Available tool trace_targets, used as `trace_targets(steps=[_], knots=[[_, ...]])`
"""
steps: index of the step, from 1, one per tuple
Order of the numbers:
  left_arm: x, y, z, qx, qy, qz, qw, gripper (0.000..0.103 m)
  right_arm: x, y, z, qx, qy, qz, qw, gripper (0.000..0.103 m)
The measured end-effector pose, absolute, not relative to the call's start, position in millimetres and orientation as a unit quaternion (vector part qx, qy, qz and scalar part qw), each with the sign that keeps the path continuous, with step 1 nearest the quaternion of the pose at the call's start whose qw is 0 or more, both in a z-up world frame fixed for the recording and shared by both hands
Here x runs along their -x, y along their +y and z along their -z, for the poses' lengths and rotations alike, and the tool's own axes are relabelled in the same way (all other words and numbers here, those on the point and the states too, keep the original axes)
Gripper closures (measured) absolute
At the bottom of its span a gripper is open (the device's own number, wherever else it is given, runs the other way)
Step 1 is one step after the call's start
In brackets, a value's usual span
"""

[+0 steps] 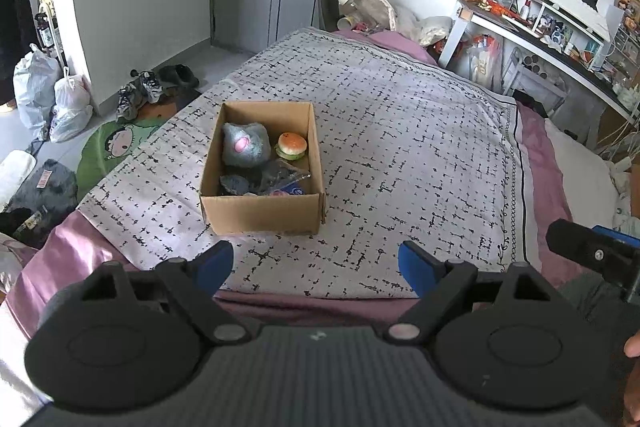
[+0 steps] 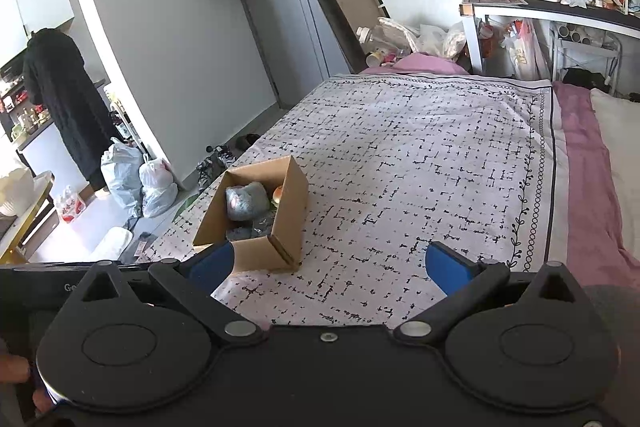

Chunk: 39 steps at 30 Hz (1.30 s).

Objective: Organize soft objects

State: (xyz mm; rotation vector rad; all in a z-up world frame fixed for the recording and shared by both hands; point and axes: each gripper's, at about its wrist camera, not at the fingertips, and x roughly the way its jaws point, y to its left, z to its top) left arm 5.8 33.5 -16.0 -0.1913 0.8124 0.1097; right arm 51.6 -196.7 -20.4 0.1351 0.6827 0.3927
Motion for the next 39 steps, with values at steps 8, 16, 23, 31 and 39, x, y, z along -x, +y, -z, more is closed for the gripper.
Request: trace_targets(steps=[8,16,23,31,39], knots=[[-6.0,32.4,15.8,0.090,0.394,-0.055,0.913,0.014,-50.2,-195.5,19.4,-0.062,0.330,-0.197,0.921,0.000],[-5.1,32.8,16.7,0.088,0.395,-0.055,0.913,0.015,-50.7,-194.1,19.5,-0.060,0.331,-0.195,0.921,0.000],[-4.9,32.1,16.9,0.088,0.395,-0.055,0.913,0.014,-50.5,-195.1,20.2,-0.059,0.329,-0.195,0.922,0.000],[-4.9,32.5,16.5,0.088,0.395,-0.055,0.913,0.014,-49.2,-195.2,19.9,-0.058,0.329,-0.194,0.923,0.000],[-4.4,31.2,14.8,0.086,0.393,-0.053,0.914,0.014,-46.5,-193.3,16.7,-0.048,0.325,-0.187,0.926,0.000]])
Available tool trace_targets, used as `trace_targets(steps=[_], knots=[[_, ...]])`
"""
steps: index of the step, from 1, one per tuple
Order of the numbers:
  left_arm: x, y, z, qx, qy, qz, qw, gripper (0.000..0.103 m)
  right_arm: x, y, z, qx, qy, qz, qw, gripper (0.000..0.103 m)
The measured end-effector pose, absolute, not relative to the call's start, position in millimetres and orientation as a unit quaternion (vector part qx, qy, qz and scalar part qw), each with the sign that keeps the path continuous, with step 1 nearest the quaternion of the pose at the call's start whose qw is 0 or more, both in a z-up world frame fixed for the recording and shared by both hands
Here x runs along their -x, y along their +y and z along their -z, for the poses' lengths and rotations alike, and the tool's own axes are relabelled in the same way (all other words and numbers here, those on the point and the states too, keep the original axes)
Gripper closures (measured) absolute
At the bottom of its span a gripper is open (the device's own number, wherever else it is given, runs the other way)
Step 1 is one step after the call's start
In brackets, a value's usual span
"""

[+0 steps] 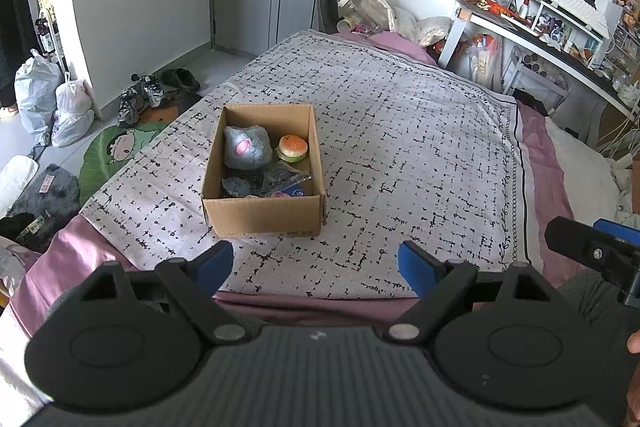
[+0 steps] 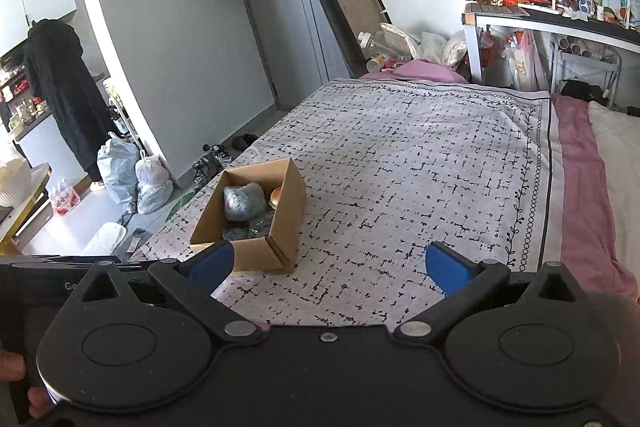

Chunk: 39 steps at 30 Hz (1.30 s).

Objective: Organize soft objects

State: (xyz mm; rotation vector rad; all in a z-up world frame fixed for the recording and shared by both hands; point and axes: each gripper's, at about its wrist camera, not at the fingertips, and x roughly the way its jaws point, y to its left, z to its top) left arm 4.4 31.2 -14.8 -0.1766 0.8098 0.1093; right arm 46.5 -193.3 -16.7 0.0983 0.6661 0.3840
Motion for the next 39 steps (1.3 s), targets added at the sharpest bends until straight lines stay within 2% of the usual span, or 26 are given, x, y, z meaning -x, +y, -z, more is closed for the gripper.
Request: trace_targets(steps=[39], knots=[[-4.3,31.6,14.4,0.081,0.389,-0.046,0.917,0.014,-50.4,-187.5,19.6,-0.027,0.332,-0.159,0.929,0.000]])
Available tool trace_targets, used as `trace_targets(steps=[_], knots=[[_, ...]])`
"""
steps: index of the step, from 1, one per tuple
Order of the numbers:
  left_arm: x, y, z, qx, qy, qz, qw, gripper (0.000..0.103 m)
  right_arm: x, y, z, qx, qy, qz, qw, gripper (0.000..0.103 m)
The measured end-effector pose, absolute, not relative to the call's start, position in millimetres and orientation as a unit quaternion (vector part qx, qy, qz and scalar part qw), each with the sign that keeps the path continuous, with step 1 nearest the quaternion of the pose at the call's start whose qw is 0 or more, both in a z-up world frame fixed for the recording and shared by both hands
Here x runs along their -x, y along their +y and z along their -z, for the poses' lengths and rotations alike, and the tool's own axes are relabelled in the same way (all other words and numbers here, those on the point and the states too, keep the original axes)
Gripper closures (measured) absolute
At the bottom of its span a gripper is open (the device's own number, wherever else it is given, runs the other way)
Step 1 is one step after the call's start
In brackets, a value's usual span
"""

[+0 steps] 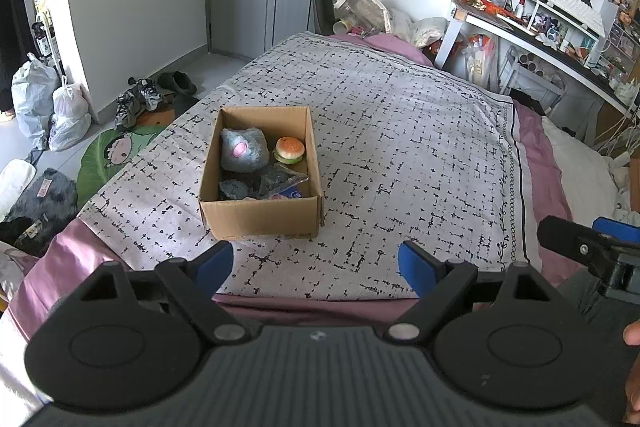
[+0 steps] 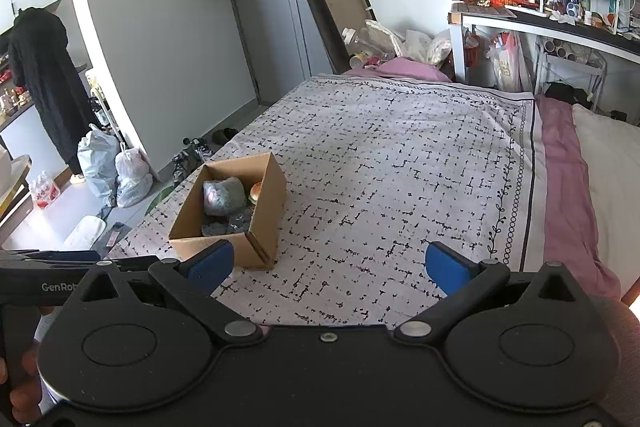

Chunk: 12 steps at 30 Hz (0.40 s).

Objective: Organize soft objects

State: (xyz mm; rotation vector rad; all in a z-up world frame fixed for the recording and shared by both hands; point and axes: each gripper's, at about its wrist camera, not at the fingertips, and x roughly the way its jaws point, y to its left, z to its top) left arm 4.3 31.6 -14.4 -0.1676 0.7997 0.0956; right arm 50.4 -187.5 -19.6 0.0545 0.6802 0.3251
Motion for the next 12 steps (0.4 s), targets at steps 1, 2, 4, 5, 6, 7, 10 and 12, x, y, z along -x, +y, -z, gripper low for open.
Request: trace_targets(steps=[1,2,4,5,6,7,10,12], knots=[[-4,32,15,0.081,0.387,-0.048,0.917,0.014,-51,-187,20,-0.026,0.333,-0.159,0.929,0.000],[-4,31,16,0.081,0.386,-0.050,0.918,0.015,-51,-187,21,-0.026,0.333,-0.159,0.929,0.000],[-4,32,16,0.082,0.383,-0.051,0.919,0.015,-51,-186,22,-0.026,0.335,-0.158,0.928,0.000],[-4,32,17,0.084,0.383,-0.051,0.919,0.015,-52,-186,22,-0.026,0.336,-0.158,0.928,0.000],[-5,32,17,0.085,0.384,-0.050,0.918,0.015,-52,-187,24,-0.026,0.338,-0.157,0.928,0.000],[-6,33,18,0.086,0.384,-0.049,0.918,0.015,-53,-187,25,-0.026,0.339,-0.157,0.927,0.000],[-8,33,20,0.086,0.384,-0.050,0.918,0.015,-55,-186,28,-0.025,0.341,-0.155,0.927,0.000],[-10,34,22,0.090,0.384,-0.047,0.918,0.015,-57,-185,31,-0.023,0.343,-0.150,0.927,0.000]])
